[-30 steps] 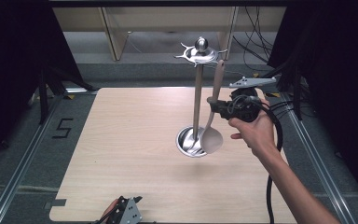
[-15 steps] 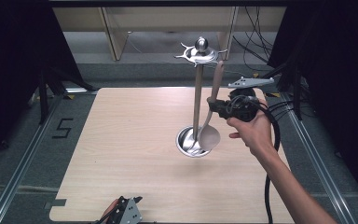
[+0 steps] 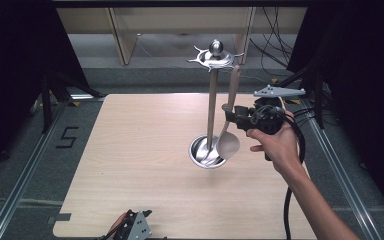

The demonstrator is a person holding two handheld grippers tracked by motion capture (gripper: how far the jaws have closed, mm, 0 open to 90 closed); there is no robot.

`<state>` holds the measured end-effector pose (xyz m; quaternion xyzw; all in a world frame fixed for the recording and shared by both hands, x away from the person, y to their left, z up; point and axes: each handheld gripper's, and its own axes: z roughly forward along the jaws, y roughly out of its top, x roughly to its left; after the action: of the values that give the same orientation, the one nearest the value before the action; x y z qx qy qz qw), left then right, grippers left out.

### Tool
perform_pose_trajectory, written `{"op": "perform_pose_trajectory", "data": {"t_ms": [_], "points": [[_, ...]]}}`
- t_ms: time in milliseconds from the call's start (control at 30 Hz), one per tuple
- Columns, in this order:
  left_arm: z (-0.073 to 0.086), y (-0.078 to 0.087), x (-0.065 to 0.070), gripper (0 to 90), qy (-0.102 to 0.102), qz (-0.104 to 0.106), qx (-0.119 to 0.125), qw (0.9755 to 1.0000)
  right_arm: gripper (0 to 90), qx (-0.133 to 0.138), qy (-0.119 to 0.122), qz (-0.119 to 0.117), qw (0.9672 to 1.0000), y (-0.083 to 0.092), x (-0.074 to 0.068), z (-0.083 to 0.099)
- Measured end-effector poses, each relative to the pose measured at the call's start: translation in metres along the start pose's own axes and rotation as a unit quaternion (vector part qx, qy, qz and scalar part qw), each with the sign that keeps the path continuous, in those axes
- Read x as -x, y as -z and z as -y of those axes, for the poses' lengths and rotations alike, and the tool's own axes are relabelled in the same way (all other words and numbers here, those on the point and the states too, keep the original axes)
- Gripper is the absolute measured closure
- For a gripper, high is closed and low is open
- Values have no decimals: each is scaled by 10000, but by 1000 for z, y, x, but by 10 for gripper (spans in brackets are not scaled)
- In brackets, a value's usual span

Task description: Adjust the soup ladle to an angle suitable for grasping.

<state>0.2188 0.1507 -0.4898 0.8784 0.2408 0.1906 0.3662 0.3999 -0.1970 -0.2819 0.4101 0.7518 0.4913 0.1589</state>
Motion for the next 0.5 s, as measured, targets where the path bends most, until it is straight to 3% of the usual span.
{"op": "perform_pose_trajectory", "data": {"t_ms": [133, 167, 333, 367, 433, 500], "points": [[0, 0, 0, 151, -7, -10, 14, 10000, 480, 63, 120, -14, 9999, 9, -1, 8], [0, 0, 0, 150, -4, -9, 17, 10000, 468, 148, 244, -11, 9996, 10, 0, 10], [1, -2, -1, 151, 30, 10, -21, 10000, 418, 205, 38, -136, 9997, 19, 0, 27], [1, -2, -2, 151, 32, -11, -34, 10000, 413, 283, 157, -153, 9994, 19, 1, 31], [1, -2, -1, 151, 122, -22, 55, 9999, 395, 273, 211, 5, 9994, 22, 1, 39], [1, 0, -4, 150, 36, -86, -1, 10000, 383, 285, 165, 46, 9994, 24, 3, 47]]}}
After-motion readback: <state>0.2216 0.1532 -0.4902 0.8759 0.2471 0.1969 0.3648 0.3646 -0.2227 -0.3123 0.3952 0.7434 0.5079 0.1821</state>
